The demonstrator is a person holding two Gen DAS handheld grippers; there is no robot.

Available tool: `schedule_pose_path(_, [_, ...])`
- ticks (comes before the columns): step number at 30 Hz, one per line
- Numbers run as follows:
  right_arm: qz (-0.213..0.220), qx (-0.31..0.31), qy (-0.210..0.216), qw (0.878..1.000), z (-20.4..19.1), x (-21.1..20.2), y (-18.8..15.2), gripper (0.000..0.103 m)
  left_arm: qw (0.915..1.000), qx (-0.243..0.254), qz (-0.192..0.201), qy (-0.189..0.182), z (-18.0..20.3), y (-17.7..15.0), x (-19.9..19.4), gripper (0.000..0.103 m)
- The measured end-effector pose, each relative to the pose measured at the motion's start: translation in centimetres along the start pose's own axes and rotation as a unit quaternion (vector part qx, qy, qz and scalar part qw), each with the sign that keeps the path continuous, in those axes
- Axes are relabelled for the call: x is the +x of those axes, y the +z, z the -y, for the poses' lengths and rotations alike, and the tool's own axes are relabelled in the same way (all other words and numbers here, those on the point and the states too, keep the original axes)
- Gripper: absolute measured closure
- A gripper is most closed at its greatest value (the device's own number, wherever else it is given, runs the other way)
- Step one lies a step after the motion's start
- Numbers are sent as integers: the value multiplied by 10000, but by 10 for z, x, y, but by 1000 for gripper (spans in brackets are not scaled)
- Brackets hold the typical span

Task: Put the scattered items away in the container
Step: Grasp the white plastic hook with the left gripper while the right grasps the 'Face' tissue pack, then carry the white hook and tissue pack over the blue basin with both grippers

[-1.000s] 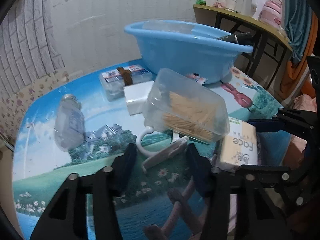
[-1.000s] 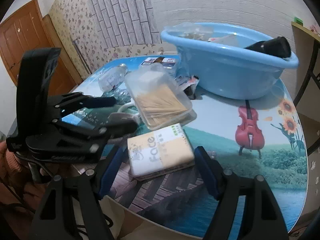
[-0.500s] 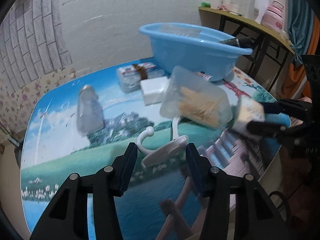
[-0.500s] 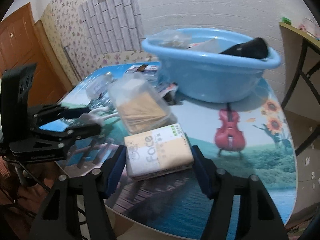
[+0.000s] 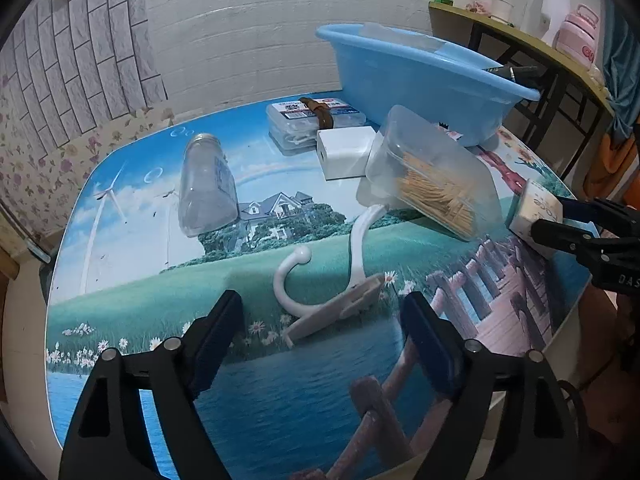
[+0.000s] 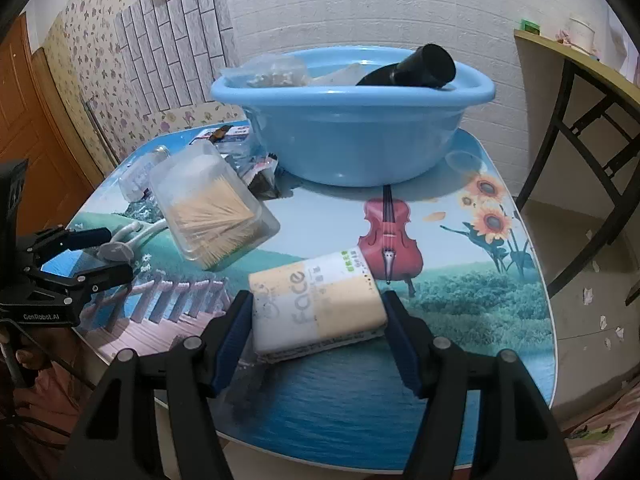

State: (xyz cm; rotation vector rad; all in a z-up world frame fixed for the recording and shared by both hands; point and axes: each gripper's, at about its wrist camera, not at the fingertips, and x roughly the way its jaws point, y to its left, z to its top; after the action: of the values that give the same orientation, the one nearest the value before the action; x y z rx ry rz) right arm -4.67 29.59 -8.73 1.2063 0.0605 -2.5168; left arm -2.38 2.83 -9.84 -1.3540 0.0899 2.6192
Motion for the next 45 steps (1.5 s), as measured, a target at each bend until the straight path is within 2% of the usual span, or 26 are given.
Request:
schedule_pose_path(7, [-13,27,-31,10000,3,2,0,39,9999,57,49,101,9,5,6,23])
schedule_pose_path(9, [-21,54,-17,10000,3,2,0,38,9998,106,136,59,12,5,5,31])
schedule_pose_path(11, [-10,58,-3,10000,2,1,-1,38,9996,139,233,29,14,5,4,48])
schedule_pose_path(18, [-32,19,65,10000,1,5,-1,35,9995,99,284,-19,13,7,2,48])
schedule_pose_path(19, [1,10,100,9999,1,4,-1,39,9995,70,320,-6,12,8,0,48])
schedule_pose_path(21, [126,2,262,9996,1,-1,-3,40,9992,32,404,27,11,8,-7,48])
schedule_pose_path(26, [493,-7,340,9982,0,-20,0,40,9974,52,713,34,12,13,-32,48])
schedule_pose_path(37, [653,-130,392,9970,-8,-34,7,40,9927,99,1201,76,15,31,-67,48])
schedule_pose_path(42, [1009,-334,418,9935,-13,-59,16,40,9905,154,1365,62,20,37,-76,48])
schedule_pose_path(45, [1047,-291,439,9931,-11,-59,18,40,9899,163,1407,53,21,38,-79,48])
